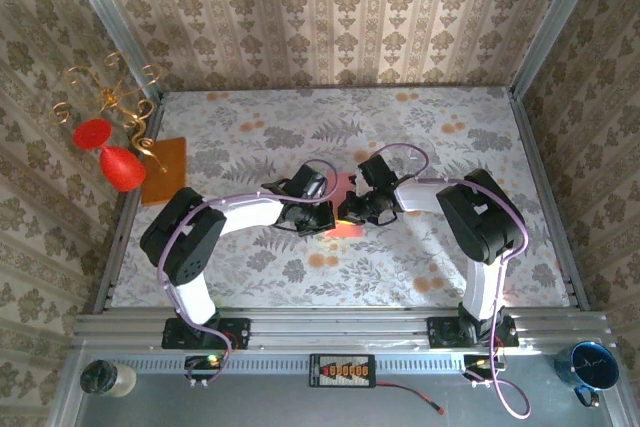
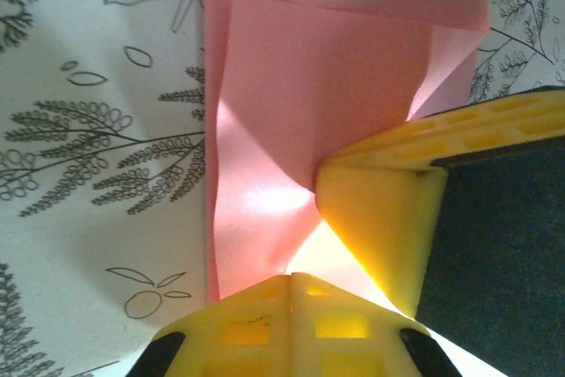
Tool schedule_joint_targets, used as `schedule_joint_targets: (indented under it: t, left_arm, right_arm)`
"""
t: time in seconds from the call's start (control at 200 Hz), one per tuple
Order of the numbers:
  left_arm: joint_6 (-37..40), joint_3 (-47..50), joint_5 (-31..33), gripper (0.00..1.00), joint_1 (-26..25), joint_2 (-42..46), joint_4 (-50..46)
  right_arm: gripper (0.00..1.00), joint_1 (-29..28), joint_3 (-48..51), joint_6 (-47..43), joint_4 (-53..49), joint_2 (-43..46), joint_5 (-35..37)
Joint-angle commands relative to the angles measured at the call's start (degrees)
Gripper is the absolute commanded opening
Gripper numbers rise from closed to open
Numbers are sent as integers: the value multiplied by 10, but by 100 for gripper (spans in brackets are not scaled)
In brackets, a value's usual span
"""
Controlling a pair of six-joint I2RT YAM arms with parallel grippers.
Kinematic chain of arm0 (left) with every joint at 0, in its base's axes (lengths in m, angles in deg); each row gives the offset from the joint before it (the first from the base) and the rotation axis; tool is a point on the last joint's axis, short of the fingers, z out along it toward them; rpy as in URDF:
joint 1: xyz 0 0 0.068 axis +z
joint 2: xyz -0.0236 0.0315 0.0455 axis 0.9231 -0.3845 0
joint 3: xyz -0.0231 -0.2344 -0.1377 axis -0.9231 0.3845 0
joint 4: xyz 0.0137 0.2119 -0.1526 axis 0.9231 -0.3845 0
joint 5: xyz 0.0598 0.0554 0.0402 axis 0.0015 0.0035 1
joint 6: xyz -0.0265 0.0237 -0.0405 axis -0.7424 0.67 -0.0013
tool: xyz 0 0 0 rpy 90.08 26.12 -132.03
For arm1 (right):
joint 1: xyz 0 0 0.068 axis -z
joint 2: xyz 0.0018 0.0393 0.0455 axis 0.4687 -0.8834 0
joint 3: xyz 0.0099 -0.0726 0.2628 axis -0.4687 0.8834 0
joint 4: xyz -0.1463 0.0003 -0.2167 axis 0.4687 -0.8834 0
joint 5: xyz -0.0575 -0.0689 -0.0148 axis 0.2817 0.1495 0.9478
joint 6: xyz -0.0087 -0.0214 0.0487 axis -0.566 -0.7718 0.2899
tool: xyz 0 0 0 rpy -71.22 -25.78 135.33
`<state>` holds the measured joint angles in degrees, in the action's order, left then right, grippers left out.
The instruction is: Fold a paper plane with a square sheet of paper (pick it up from the middle)
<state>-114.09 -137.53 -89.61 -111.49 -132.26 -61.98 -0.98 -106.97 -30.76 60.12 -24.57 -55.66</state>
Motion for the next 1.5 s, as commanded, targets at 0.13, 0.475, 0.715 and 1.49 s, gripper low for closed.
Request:
schedule_joint_targets:
  t: [0.13, 0.475, 0.715, 1.49]
  left_arm:
    - [19, -21, -12, 4, 3, -20, -17]
    - [5, -17, -7, 3, 11, -30, 1]
    - [6, -23, -9, 2, 14, -18, 11]
    - [24, 85, -14, 1, 30, 23, -54]
  right_arm:
    - [4, -2, 8, -10, -50, -35, 50]
    - [4, -2, 8, -11, -57, -37, 51]
    - [4, -1, 4, -10, -60, -42, 52]
    - [3, 5, 17, -6, -69, -55, 65]
